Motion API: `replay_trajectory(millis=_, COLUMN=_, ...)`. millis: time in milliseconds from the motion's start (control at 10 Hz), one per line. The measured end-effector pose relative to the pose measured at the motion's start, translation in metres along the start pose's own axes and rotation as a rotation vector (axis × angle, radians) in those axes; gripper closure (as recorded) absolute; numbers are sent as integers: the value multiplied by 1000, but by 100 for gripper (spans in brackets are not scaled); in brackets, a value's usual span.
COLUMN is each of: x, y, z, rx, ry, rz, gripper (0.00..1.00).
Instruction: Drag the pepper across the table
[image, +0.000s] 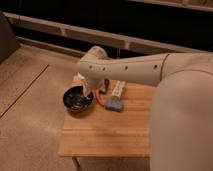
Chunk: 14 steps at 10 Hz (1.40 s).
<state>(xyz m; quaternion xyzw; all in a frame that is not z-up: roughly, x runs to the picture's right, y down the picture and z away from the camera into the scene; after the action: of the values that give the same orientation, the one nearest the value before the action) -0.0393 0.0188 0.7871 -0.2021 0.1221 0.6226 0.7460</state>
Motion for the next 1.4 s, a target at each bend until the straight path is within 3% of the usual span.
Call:
replay_trajectory(millis=100, x=-2, y=-10, z=15, rx=-38, ry=15, rz=71, gripper=35)
replay_trajectory(millis=200, x=-3, y=-11, z=15, rx=-40, ry=16, rz=75, gripper=35)
replay_trajectory(millis=300, x=-10, y=-25, z=30, rx=-74, ry=27, rz=141, gripper=35)
replay_trajectory(millis=500, x=-21, y=-41, z=41, rx=-88, ry=32, rz=161, gripper=35)
replay_trajectory(millis=900, x=-44, y=-53, z=52, rx=-60, ry=43, rz=112, gripper=35)
replay_trajectory(millis=1200, x=-53, y=-32, z=61, rx=-59, ry=57, rz=44, gripper=37)
replay_trajectory(millis=1300, x=-52, y=-27, z=65, rx=-58, ry=62, rz=28, gripper=42)
replay_trajectory(millis=1400, x=-52, y=-18, z=70, rx=-63, ry=71, rz=6, gripper=56)
